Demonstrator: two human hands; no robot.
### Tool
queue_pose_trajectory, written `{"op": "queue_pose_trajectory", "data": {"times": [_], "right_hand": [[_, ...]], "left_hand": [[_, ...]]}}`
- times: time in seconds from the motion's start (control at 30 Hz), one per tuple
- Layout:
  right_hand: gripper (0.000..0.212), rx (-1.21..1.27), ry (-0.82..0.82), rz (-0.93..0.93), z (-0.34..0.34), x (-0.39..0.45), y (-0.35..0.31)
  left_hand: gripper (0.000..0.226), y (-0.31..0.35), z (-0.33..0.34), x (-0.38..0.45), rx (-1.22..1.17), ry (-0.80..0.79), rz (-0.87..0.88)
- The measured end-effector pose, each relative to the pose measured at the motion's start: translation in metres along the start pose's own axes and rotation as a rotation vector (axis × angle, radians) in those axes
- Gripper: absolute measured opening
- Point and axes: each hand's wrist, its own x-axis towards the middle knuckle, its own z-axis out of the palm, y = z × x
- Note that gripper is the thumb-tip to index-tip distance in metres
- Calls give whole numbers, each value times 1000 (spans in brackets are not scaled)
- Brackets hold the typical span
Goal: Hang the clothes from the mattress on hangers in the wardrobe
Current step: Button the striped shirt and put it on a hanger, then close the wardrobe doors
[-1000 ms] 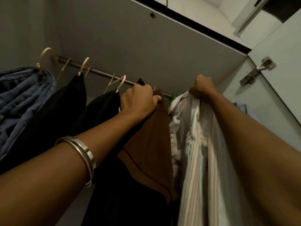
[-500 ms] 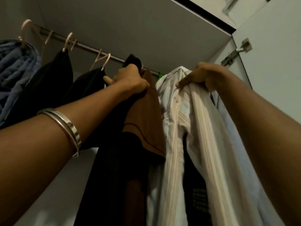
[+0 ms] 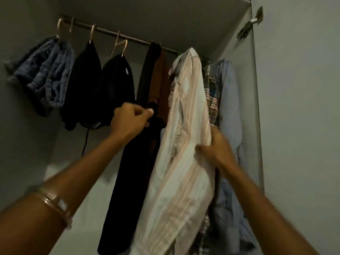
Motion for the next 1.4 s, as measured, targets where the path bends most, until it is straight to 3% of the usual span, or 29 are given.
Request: {"op": "queue_pose_trajectory", "data": {"times": [0.07,0.17,0.23,0.33,0.43,0.6,0.7,0.83,0.93,1.03,1.1,1.2,1.27,1.33,1.4], "right_hand": [[36,201,68,97,6,-49,21],[28,681,55,338,5,-89,30],[27,804,4,410,4,-112,29],[30,337,-112,449,-2,-146,39],[29,-8,-84,583,-3,-195,60],[15,237,-192,782,-16,-268,37],[17,375,-250,783,-20,-306,-5],[15,530,-400,687,-10,-365,-79],[12,651,-610,577,6,-417,-153],[11,704,-819,373,36,-469,-212],[18,679,-916,242,60,-499,-250],[35,712,-984,198,95,-538,-307],[55,701,-1044,187,117,-556,-338],[81,656,-1103,162,136,-571,-365],[103,592,-1135,147,154,-584,-392]], "left_hand": [[23,-8,-3,-47,-47,-24,-46],[18,-8,-9,-102,-73,-116,-167],[13,-4,-18,-134,-76,-196,-205],[11,7,-38,-169,-95,-263,-222],[12,17,-63,-193,-98,-262,-236],[13,29,-106,-223,-117,-139,-276],[14,40,-137,-242,-108,-59,-259],[19,64,-195,-268,82,-82,-66],[26,87,-267,-281,475,-53,288],[21,104,-347,-286,863,261,543],[16,116,-404,-292,1044,550,441],[47,119,-482,-297,1175,735,-20],[68,110,-521,-300,1088,674,-229],[81,89,-547,-302,825,500,-347],[67,73,-557,-309,530,324,-436]]}}
